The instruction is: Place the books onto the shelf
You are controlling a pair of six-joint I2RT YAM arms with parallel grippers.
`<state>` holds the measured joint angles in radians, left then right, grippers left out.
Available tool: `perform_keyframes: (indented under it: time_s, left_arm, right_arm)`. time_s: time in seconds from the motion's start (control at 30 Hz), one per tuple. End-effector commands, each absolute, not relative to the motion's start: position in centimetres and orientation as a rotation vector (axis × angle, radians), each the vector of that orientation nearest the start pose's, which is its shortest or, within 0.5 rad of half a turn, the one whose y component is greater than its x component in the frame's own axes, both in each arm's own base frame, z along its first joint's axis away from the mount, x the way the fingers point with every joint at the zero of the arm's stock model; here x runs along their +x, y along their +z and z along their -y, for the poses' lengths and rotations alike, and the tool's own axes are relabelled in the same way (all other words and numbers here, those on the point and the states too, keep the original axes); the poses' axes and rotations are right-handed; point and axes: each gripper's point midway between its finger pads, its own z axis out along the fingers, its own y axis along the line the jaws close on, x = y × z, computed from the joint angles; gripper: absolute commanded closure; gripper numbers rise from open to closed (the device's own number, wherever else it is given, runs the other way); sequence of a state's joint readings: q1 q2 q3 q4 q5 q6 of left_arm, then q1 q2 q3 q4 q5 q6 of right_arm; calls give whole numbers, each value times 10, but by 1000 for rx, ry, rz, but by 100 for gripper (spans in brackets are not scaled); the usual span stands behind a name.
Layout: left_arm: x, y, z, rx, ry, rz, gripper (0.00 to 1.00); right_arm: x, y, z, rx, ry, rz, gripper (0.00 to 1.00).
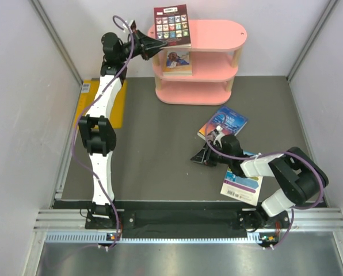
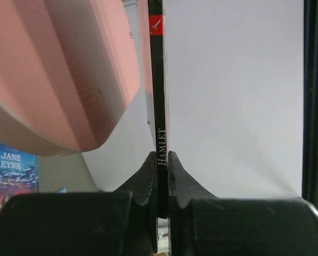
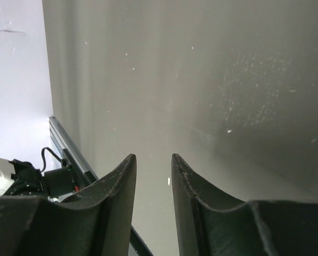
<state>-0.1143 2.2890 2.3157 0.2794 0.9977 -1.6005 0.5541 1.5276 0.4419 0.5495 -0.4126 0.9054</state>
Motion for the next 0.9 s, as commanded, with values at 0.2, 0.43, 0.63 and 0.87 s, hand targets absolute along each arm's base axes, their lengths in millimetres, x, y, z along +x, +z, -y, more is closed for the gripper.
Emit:
perform_keyframes:
  time_s: [0.2, 0.43, 0.63, 0.87]
  left_arm:
    - [528, 486, 218, -93, -1966, -1571, 67]
    - [535, 479, 218, -128, -1962, -1584, 2]
    - [538, 480, 209, -164, -1947, -1585, 1]
    - [540, 471, 194, -220, -1901, -1617, 1]
  right_arm:
    - [255, 62, -283, 77, 1242, -2312, 67]
    - [253, 62, -284, 73, 1243, -2312, 67]
    - [253, 62, -283, 73, 1243, -2313, 67]
    - [253, 63, -283, 73, 1245, -2309, 67]
